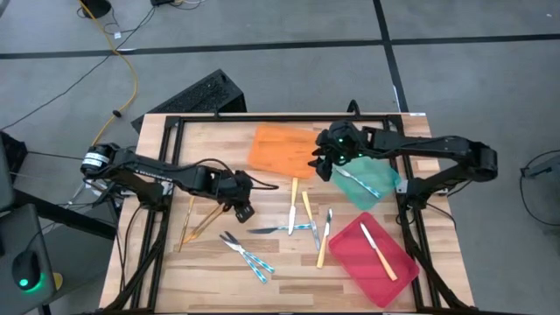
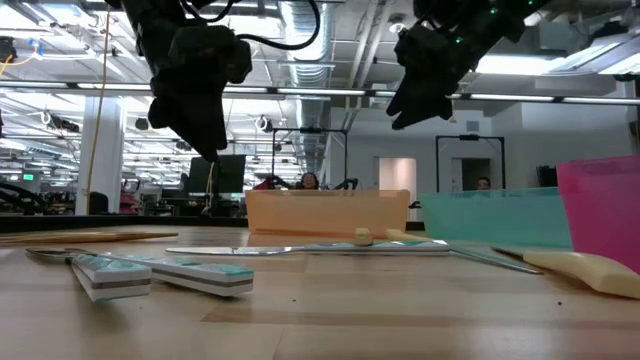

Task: Sort silverware by color (type)
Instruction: Put the right gold knife into the orange bin

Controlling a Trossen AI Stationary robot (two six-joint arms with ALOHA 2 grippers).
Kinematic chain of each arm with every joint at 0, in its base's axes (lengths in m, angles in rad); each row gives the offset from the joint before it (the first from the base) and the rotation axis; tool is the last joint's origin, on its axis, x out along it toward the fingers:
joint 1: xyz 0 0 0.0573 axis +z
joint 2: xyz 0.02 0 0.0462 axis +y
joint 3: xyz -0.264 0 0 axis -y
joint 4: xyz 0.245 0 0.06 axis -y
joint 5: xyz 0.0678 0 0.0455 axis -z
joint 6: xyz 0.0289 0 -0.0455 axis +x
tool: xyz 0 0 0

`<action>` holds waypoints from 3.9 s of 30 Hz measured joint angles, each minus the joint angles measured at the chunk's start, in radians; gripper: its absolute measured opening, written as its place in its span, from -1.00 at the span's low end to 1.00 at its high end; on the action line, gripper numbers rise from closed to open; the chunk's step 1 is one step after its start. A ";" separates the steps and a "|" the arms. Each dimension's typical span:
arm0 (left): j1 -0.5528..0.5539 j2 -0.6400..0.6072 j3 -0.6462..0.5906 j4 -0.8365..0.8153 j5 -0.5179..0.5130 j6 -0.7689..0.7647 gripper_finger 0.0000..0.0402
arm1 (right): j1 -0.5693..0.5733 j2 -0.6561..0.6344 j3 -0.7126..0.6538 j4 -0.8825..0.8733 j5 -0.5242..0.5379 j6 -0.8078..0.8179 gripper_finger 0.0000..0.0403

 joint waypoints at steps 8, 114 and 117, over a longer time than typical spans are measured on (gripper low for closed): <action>-0.030 0.000 0.000 -0.148 -0.099 -0.144 -0.23 | 0.001 0.023 0.000 0.023 -0.027 -0.004 0.14; 0.267 -0.050 0.061 0.586 -0.389 0.139 -0.98 | 0.001 0.022 0.000 0.082 -0.027 0.058 0.14; 0.300 -0.050 0.061 0.675 -0.443 0.186 -0.97 | 0.001 0.022 0.000 0.082 -0.027 0.061 0.14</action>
